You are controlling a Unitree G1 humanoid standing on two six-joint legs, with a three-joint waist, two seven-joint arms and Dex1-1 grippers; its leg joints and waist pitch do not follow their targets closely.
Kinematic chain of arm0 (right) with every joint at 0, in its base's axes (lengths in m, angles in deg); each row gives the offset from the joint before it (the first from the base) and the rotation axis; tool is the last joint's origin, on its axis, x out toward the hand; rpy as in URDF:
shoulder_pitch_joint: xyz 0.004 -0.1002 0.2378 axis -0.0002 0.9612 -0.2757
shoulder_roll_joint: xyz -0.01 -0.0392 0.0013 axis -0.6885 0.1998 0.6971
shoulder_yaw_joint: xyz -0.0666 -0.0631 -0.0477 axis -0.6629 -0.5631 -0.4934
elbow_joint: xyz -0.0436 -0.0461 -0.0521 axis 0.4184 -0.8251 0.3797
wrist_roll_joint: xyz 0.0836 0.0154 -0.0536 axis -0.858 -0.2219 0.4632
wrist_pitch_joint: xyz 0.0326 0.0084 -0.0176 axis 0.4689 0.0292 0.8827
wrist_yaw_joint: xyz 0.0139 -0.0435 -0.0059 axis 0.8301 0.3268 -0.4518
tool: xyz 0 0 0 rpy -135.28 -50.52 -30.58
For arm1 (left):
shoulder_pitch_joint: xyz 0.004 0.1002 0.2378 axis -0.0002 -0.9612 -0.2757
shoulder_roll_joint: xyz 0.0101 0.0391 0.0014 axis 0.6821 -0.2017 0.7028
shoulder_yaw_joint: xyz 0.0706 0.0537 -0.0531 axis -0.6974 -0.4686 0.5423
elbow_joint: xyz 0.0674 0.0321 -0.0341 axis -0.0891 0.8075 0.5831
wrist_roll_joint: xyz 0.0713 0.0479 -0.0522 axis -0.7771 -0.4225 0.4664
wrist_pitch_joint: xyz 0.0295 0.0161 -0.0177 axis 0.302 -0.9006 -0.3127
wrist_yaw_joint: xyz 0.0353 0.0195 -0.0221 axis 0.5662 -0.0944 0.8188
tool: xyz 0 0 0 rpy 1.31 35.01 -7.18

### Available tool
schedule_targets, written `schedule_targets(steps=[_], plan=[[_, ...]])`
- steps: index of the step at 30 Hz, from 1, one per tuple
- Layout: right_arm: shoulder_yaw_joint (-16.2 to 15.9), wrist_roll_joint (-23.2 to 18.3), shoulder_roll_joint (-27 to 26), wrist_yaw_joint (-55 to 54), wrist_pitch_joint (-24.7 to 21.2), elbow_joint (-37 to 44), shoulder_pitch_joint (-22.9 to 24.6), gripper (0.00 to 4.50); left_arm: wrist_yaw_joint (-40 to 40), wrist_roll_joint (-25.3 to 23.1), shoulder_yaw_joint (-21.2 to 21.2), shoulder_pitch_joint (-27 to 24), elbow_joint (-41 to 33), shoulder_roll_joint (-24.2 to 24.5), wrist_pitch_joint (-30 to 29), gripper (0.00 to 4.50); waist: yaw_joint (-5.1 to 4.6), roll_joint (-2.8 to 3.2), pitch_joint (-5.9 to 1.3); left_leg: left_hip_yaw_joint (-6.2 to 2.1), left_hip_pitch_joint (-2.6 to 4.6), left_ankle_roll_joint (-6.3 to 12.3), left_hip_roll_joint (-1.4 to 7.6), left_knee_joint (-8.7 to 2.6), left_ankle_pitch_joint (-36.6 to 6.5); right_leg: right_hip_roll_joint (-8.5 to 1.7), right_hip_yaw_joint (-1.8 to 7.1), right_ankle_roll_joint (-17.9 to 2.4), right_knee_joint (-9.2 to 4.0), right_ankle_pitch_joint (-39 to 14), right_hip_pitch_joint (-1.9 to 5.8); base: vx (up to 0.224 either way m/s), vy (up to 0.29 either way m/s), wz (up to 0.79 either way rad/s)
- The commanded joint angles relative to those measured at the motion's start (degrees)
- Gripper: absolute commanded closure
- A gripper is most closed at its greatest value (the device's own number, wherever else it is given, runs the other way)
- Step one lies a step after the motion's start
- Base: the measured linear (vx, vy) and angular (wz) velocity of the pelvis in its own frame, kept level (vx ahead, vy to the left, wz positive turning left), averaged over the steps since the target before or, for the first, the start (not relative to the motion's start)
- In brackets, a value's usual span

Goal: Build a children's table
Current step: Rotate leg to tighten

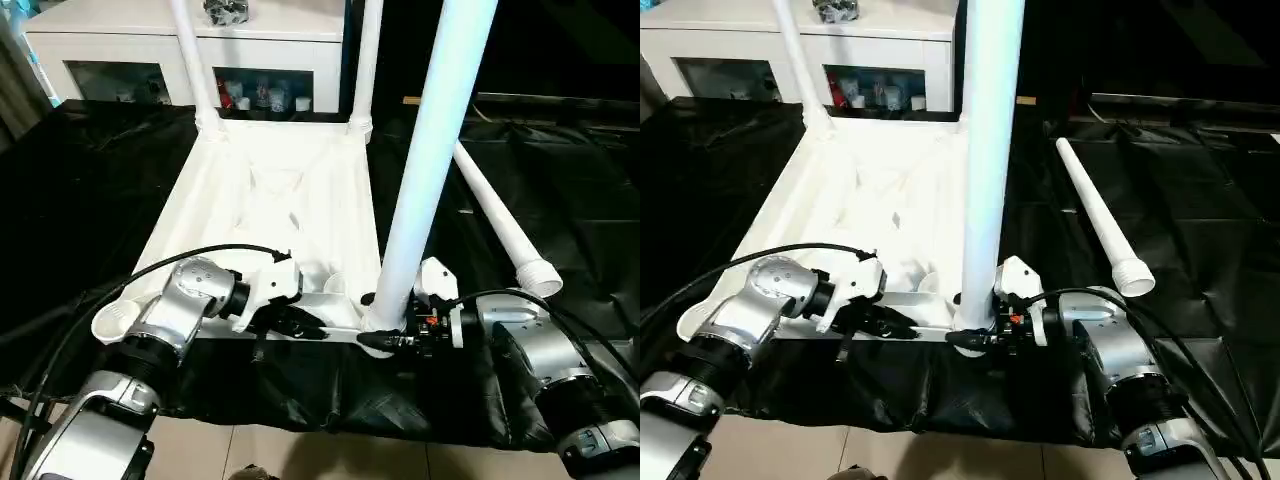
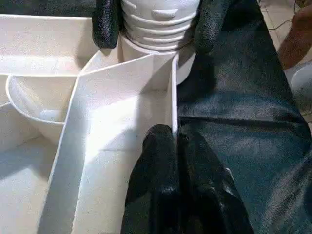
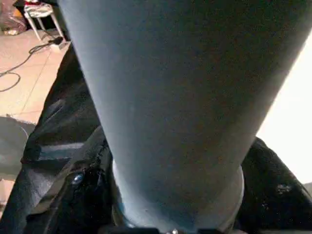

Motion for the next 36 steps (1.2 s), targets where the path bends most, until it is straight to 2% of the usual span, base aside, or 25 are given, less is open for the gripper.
schedule_targets(steps=[1,3,4,6,7,8,9,10,12,13,14,15,16,18,20,23,25,27,29,31,33,34,36], plan=[[-1.5,-0.8,-0.9,0.5,-1.2,1.4,0.8,1.74,0.1,0.2,-1.3,0.0,-0.8,-1.1,0.3,4.50,-0.15,-0.65,-3.57,-1.89,0.67,4.44,4.64,-3.73,-8.8,-5.87,4.12,-10.7,-3.71,-14.3,2.39,0.000,0.000,0.00],[-0.4,0.0,-2.5,-4.1,-0.9,0.9,1.5,1.74,4.9,-0.7,-0.6,0.7,0.2,-2.6,-0.7,4.50,-0.13,-0.61,-3.44,-1.90,0.78,3.88,4.71,-3.83,-9.7,-5.87,4.17,-10.4,-3.90,-15.4,2.27,0.000,0.000,0.00],[1.3,2.4,-5.0,-13.3,-0.9,-1.8,1.2,1.74,10.6,-1.4,0.4,1.5,1.2,-4.9,-2.3,4.50,-0.34,-0.50,-3.21,-1.92,1.03,2.87,4.71,-3.98,-10.9,-5.92,4.27,-10.3,-4.20,-17.0,1.90,0.000,0.000,0.00],[2.5,3.1,-6.6,-18.2,-0.5,-3.3,0.9,1.75,13.9,-1.9,0.7,1.8,1.4,-6.2,-3.4,4.50,-0.74,-0.54,-3.04,-2.27,1.03,1.51,4.51,-4.21,-12.9,-6.14,4.05,-9.6,-4.62,-21.0,2.19,0.000,0.000,0.00],[3.8,3.9,-8.3,-23.9,-0.3,-4.7,0.5,1.75,16.7,-2.4,0.9,2.0,1.3,-7.7,-4.5,4.50,-1.22,-0.67,-3.00,-2.40,1.27,0.55,4.40,-4.26,-15.0,-6.25,4.01,-8.1,-5.20,-25.1,2.13,0.000,0.000,0.00],[4.6,4.4,-9.6,-28.0,-0.6,-5.6,0.2,1.75,18.4,-2.6,0.9,1.8,0.9,-8.8,-5.4,4.50,-1.49,-0.75,-2.88,-2.49,1.19,0.31,4.38,-4.33,-15.2,-6.23,4.01,-7.9,-5.25,-25.7,2.09,0.000,0.000,0.00],[5.3,4.9,-11.0,-32.2,-0.9,-6.6,-0.2,1.75,19.9,-2.8,0.8,1.6,0.4,-10.0,-6.2,4.50,-1.97,-0.48,-2.84,-2.73,0.92,0.09,4.27,-4.42,-15.6,-6.28,3.91,-7.4,-5.36,-26.8,2.34,0.000,0.000,0.00],[6.1,5.3,-12.3,-36.1,-1.4,-7.3,-0.5,1.75,20.9,-3.1,0.5,1.4,0.0,-11.0,-6.8,4.50,-2.29,-0.58,-2.82,-2.74,0.85,0.02,4.29,-4.49,-15.9,-6.21,3.89,-7.1,-5.46,-27.1,2.33,0.000,0.000,0.00],[7.1,5.4,-14.0,-40.6,-2.5,-8.2,-0.9,1.75,22.3,-3.4,0.1,1.1,-0.5,-12.4,-7.4,4.50,-3.22,-0.74,-2.79,-2.75,1.21,0.05,3.91,-4.30,-17.5,-6.19,3.83,-6.3,-5.97,-29.5,2.01,0.000,0.000,0.00],[7.3,5.5,-14.7,-42.1,-3.1,-8.5,-1.1,1.75,23.3,-3.5,0.2,1.2,-0.4,-12.9,-7.9,4.50,-3.29,-0.54,-2.78,-2.73,1.20,0.32,3.85,-4.27,-17.3,-6.17,3.87,-6.3,-6.05,-29.6,1.98,0.000,0.000,0.00],[7.4,5.5,-15.0,-42.6,-3.1,-8.6,-1.1,1.75,23.5,-3.5,0.2,1.2,-0.4,-13.1,-7.9,4.50,-3.47,-0.65,-2.77,-2.67,1.15,0.90,3.74,-4.20,-17.1,-6.06,3.82,-6.0,-6.24,-29.8,1.93,0.000,0.000,0.00],[8.0,6.3,-17.2,-47.5,-2.6,-9.7,-1.7,1.75,25.7,-4.0,0.1,1.4,-0.4,-14.4,-8.5,4.50,-3.49,-0.45,-2.80,-2.63,1.13,1.22,3.82,-4.22,-16.7,-6.03,3.93,-5.9,-6.20,-29.3,1.83,0.000,0.000,0.00],[8.0,6.3,-17.2,-47.5,-2.6,-9.7,-1.7,1.75,25.7,-4.0,0.1,1.4,-0.4,-14.4,-8.5,4.50,-3.67,-0.41,-2.81,-2.64,1.15,1.11,3.89,-4.28,-16.8,-5.97,3.94,-6.1,-6.14,-28.9,1.71,0.000,0.000,0.00],[8.5,7.0,-19.0,-50.5,-0.7,-10.4,-2.0,1.20,26.9,-4.3,0.2,1.6,-0.4,-15.0,-8.8,4.50,-3.90,-0.42,-2.89,-2.68,1.10,1.16,3.92,-4.36,-17.0,-5.93,3.90,-6.4,-6.04,-27.6,1.75,0.000,0.000,0.00],[8.9,6.7,-19.4,-50.5,0.2,-10.5,-2.1,1.03,26.5,-4.4,0.1,1.3,-1.0,-14.7,-8.7,4.50,-4.00,-0.36,-2.96,-2.63,1.02,1.48,3.94,-4.39,-16.9,-5.85,3.97,-6.9,-5.88,-26.1,1.83,0.000,0.000,0.00],[8.4,7.0,-18.0,-48.7,1.3,-10.4,-2.3,0.69,24.9,-4.2,0.0,0.9,-1.4,-13.3,-7.4,4.50,-3.73,-0.23,-3.26,-2.36,0.95,2.19,4.05,-4.26,-14.8,-5.83,4.27,-8.5,-5.25,-20.9,1.93,0.000,0.000,0.00],[8.2,6.6,-16.6,-46.2,2.1,-9.9,-2.4,0.51,23.0,-3.7,0.0,0.5,-1.6,-12.1,-5.8,4.50,-3.56,-0.33,-3.43,-2.29,0.57,2.94,4.03,-4.16,-12.9,-5.88,4.31,-9.5,-4.72,-17.2,2.32,0.000,0.000,0.00],[7.5,5.5,-14.5,-40.4,2.7,-8.6,-2.1,0.51,20.2,-3.1,0.0,0.1,-1.9,-10.4,-4.1,4.50,-3.49,-0.34,-3.54,-2.10,0.40,4.17,3.94,-3.93,-11.1,-5.80,4.31,-10.4,-4.34,-14.1,2.50,0.000,0.000,0.00],[6.6,4.5,-12.7,-34.6,2.9,-7.2,-1.7,0.51,17.6,-2.5,-0.1,-0.3,-2.4,-8.9,-3.0,4.50,-3.37,-0.46,-3.61,-2.06,0.20,5.13,3.85,-3.77,-10.2,-5.86,4.19,-10.6,-4.21,-13.3,2.79,0.000,0.000,0.00],[6.3,4.0,-12.1,-32.4,2.9,-6.7,-1.5,0.51,16.7,-2.3,-0.2,-0.4,-2.5,-8.4,-2.8,4.50,-3.13,-0.40,-3.72,-2.03,0.13,6.00,4.10,-3.73,-8.8,-5.80,4.16,-10.9,-3.88,-11.7,2.84,0.000,0.000,0.00],[3.7,2.1,-8.2,-21.1,2.2,-2.8,0.1,0.51,12.4,-1.7,-0.4,-0.5,-2.2,-6.0,-1.2,4.50,-2.49,-0.37,-3.86,-1.87,0.13,7.10,4.22,-3.50,-7.5,-5.38,3.93,-11.4,-3.43,-9.2,2.94,0.000,0.000,0.00],[3.2,1.9,-7.4,-19.2,2.1,-2.3,0.3,0.51,11.8,-1.6,-0.4,-0.5,-2.0,-5.6,-0.8,4.50,-2.43,-0.32,-3.77,-1.82,0.22,7.30,4.43,-3.59,-7.7,-5.33,3.92,-11.8,-3.35,-8.8,2.61,0.000,0.000,0.00],[1.4,1.3,-4.6,-12.3,2.6,-0.6,1.1,0.51,9.3,-1.1,-0.2,-0.2,-1.3,-4.5,-0.1,4.50,-2.00,-0.35,-3.75,-1.78,0.42,6.91,4.58,-3.57,-8.8,-5.54,4.00,-11.8,-3.49,-10.0,2.46,0.000,0.000,0.00]])
